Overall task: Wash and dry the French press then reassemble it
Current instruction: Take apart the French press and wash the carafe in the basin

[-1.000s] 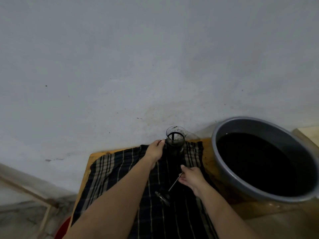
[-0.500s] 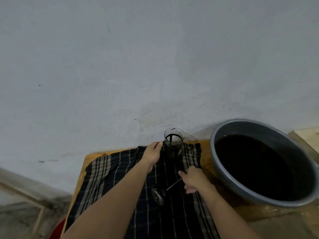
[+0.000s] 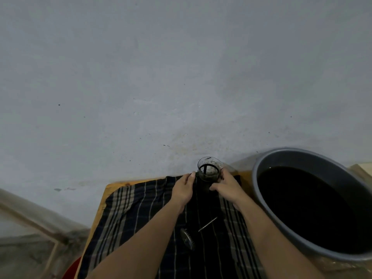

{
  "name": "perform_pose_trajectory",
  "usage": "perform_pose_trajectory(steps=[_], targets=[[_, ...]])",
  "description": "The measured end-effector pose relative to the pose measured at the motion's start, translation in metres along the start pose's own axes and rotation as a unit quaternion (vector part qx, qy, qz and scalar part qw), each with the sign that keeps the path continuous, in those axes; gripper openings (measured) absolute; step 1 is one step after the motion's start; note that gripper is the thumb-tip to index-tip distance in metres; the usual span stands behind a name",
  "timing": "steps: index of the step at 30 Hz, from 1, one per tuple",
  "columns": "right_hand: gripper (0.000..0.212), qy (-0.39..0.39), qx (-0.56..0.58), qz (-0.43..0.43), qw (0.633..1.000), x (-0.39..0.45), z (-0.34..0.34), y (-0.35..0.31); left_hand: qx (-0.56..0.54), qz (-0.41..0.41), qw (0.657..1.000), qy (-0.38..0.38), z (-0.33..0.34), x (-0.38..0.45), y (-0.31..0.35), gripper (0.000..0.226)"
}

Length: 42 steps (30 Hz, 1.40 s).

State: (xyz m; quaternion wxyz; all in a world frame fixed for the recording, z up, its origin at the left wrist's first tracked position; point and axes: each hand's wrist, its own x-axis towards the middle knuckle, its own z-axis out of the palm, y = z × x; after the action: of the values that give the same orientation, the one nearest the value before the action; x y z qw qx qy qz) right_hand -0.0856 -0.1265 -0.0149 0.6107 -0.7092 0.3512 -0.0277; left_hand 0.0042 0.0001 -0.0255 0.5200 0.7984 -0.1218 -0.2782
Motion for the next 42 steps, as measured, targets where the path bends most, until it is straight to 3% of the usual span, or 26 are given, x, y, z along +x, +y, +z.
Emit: perform_pose_trajectory(steps=[10,12,14,18,21,25,28,30,32,36,40,42], targets=[[0.043,0.134,0.182,-0.104,0.969,-0.105,-0.013,-0.039,0.065,0.228,0.971,-0.012,-0.019,-0.053,0.071,0.036],[0.062,0.155,0.206,-0.114,0.960,-0.131,-0.022,-0.047,0.043,0.272,0.961,-0.023,-0.015,-0.072,0.089,0.035],[0.096,0.171,0.206,-0.103,0.958,-0.153,-0.035,-0.051,0.031,0.301,0.952,-0.054,-0.006,-0.090,0.106,0.037],[0.091,0.207,0.183,-0.108,0.955,-0.189,-0.070,-0.050,-0.010,0.303,0.943,-0.137,0.016,-0.116,0.126,0.035],[0.095,0.201,0.205,-0.116,0.951,-0.201,-0.099,-0.043,-0.030,0.281,0.940,-0.189,0.039,-0.127,0.133,0.030],[0.078,0.234,0.246,-0.119,0.933,-0.194,-0.133,-0.032,-0.043,0.262,0.937,-0.225,0.074,-0.129,0.152,0.026],[0.065,0.233,0.323,-0.084,0.913,-0.171,-0.169,-0.008,-0.021,0.226,0.952,-0.205,0.111,-0.115,0.156,0.029],[0.054,0.217,0.377,-0.036,0.900,-0.154,-0.192,0.012,0.004,0.163,0.966,-0.199,0.140,-0.102,0.147,0.040],[0.051,0.217,0.386,0.015,0.897,-0.138,-0.208,0.029,-0.008,0.044,0.975,-0.217,0.169,-0.094,0.136,0.050],[0.051,0.183,0.317,0.110,0.924,-0.112,-0.219,0.051,-0.076,-0.138,0.969,-0.189,0.212,-0.074,0.112,0.057],[0.048,0.173,0.088,0.162,0.968,-0.085,-0.234,0.072,-0.073,-0.205,0.966,-0.140,0.235,-0.053,0.093,0.050],[0.030,0.165,0.018,0.145,0.975,-0.076,-0.238,0.076,-0.066,-0.233,0.960,-0.143,0.241,-0.046,0.088,0.045]])
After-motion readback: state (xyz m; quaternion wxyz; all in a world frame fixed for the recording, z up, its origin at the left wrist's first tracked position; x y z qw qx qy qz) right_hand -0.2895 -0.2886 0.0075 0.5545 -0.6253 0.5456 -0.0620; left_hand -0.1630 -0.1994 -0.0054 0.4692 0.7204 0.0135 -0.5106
